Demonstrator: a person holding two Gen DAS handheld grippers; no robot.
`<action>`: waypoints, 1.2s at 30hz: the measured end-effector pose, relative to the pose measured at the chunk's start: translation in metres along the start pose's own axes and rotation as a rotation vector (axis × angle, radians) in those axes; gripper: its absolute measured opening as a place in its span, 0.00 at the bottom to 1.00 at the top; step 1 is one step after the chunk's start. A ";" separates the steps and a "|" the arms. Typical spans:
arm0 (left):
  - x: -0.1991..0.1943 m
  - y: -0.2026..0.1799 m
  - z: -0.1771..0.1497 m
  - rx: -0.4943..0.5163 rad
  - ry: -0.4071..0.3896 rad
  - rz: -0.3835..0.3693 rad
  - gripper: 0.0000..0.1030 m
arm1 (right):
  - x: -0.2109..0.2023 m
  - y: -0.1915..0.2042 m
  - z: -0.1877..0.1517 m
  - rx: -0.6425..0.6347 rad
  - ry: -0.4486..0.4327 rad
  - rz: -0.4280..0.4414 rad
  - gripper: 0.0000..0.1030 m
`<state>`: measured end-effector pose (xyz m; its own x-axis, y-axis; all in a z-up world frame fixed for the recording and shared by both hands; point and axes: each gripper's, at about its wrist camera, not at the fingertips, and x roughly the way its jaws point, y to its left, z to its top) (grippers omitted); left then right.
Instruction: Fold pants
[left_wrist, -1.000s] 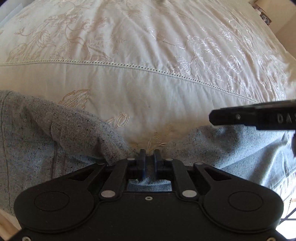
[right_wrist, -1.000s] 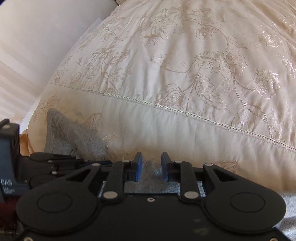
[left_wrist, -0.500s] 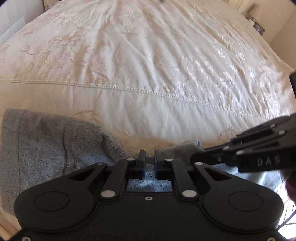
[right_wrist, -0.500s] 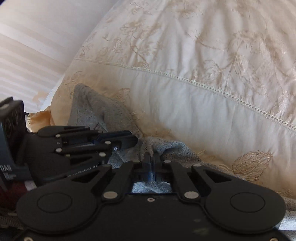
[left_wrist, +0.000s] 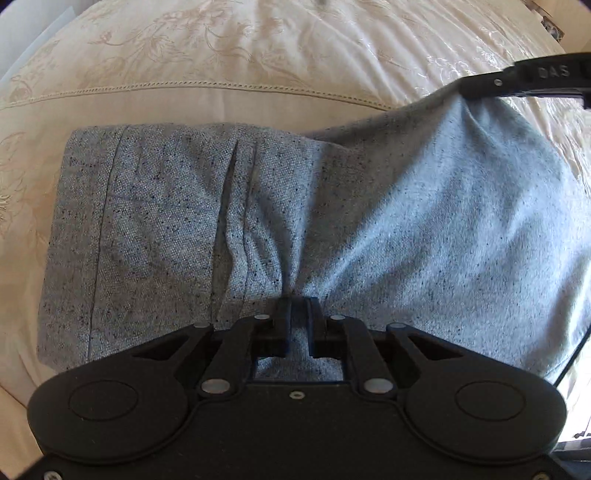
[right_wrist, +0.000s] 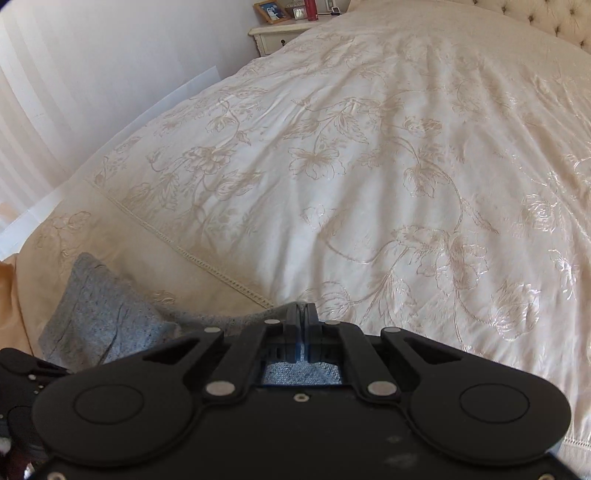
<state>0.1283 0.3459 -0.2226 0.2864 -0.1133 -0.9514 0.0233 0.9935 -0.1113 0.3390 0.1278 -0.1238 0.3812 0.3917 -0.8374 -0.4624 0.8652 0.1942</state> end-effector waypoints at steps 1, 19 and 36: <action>0.000 -0.001 -0.001 -0.007 -0.002 0.003 0.16 | 0.008 -0.001 0.000 -0.004 0.016 -0.008 0.03; -0.031 0.048 0.066 -0.158 -0.155 0.072 0.18 | 0.069 -0.013 -0.002 0.082 0.083 -0.068 0.02; -0.053 0.058 -0.003 -0.169 -0.120 0.071 0.15 | 0.010 -0.012 -0.019 0.161 -0.001 -0.036 0.15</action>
<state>0.1117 0.4093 -0.1800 0.3936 -0.0307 -0.9188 -0.1594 0.9820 -0.1011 0.3333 0.1158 -0.1441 0.3960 0.3594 -0.8450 -0.3138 0.9178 0.2433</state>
